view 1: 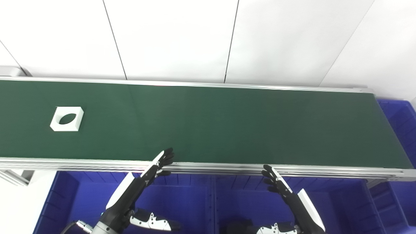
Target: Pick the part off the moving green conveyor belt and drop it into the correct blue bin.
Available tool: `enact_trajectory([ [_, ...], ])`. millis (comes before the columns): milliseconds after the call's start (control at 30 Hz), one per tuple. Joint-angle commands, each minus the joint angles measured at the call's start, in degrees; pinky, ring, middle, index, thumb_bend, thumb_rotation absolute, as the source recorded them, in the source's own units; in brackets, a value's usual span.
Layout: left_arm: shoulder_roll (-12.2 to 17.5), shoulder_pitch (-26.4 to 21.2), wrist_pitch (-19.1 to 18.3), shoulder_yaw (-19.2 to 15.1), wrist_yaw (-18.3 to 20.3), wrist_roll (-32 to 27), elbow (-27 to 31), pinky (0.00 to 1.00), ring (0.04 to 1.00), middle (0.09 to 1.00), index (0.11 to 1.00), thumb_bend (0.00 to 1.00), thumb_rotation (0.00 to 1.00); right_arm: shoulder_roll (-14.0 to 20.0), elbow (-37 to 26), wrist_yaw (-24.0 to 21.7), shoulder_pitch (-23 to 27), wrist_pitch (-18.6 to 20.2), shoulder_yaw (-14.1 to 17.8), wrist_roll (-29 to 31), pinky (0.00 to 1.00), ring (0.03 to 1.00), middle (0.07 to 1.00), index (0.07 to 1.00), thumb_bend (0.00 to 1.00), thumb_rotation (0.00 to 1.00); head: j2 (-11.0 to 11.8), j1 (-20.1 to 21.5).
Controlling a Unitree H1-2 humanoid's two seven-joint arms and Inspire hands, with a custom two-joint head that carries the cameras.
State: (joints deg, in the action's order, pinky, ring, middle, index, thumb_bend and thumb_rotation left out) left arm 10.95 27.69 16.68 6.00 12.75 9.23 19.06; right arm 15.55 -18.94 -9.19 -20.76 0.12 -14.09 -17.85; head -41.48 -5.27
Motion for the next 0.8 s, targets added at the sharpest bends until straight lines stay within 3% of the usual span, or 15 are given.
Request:
enact_trajectory([
  [0, 0.03, -0.02, 0.62, -0.87, -1.43, -1.88, 3.26, 0.81, 0.906, 0.943, 0.969, 0.81, 0.2, 0.18, -2.53, 0.17, 0.49, -3.1, 0.51, 0.52, 0.83, 0.871, 0.91, 0.96, 0.86, 0.22, 0.09, -1.19],
  [233, -0.1, -3.69, -1.81, -3.05, -2.45, -1.24, 8.3, 0.81, 0.89, 0.923, 0.914, 0.84, 0.22, 0.61, -1.88, 0.28, 0.87, -4.02, 0.86, 0.31, 0.82, 0.871, 0.905, 0.957, 0.86, 0.21, 2.04, -8.45],
  [300, 0.66, -5.52, -3.27, -3.39, -1.98, -0.26, 9.14, 0.82, 0.898, 0.929, 0.922, 0.83, 0.24, 0.95, -1.3, 0.27, 0.85, -4.81, 1.22, 1.09, 0.83, 0.873, 0.905, 0.958, 0.86, 0.21, 3.83, -13.26],
  [533, 1.15, -8.48, -5.86, -4.14, -2.16, 3.43, 10.57, 0.79, 0.908, 0.945, 0.939, 0.84, 0.29, 1.27, 0.77, 0.64, 0.64, -7.62, 2.36, 2.12, 0.83, 0.885, 0.908, 0.958, 0.85, 0.14, 5.92, -17.57],
  [767, 3.17, -10.52, -8.95, -6.42, -1.77, 6.15, 12.61, 0.83, 0.921, 0.951, 0.955, 0.82, 0.33, 1.92, 2.71, -0.13, 1.4, -7.96, 2.69, 2.84, 0.84, 0.884, 0.916, 0.95, 0.83, 0.16, 8.89, -21.02],
])
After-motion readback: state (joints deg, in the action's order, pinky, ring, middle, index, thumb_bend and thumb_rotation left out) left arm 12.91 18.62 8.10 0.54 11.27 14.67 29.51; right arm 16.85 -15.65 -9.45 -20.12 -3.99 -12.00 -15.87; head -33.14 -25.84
